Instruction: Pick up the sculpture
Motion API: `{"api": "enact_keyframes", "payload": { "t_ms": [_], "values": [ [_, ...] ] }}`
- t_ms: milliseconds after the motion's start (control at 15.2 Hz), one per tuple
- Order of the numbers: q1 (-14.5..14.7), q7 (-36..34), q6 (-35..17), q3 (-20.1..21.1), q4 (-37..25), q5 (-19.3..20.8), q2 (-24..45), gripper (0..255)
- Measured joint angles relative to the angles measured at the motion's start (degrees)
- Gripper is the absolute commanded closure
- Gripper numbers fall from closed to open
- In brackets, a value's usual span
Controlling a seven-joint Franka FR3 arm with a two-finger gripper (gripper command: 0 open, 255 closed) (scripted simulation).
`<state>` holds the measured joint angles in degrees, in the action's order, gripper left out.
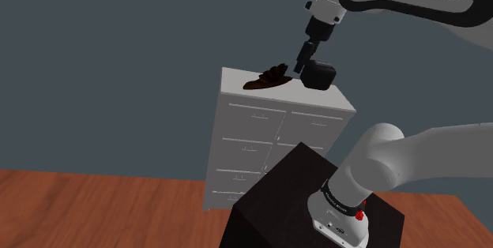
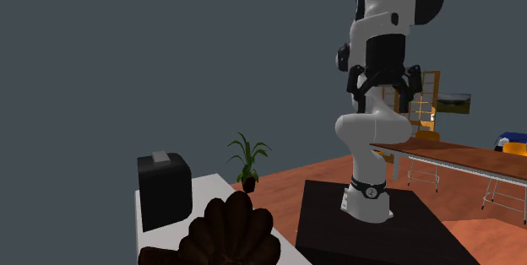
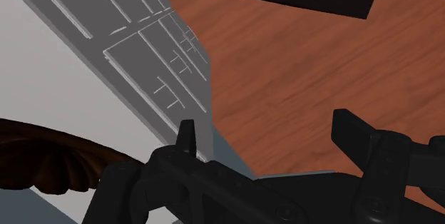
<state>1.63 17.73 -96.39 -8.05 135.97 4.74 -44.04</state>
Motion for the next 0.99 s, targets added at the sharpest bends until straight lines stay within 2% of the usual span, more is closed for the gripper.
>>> {"api": "enact_keyframes", "payload": {
  "t_ms": [462, 792, 990],
  "values": [
    [1.1, 16.7, -10.3, -10.1, 0.7, 5.2, 7.0, 0],
    [3.5, 28.2, -17.4, -16.8, -2.9, 5.6, 15.8, 0],
    [5.0, 36.4, -21.0, -21.4, -5.8, 4.5, 21.3, 0]
  ]
}}
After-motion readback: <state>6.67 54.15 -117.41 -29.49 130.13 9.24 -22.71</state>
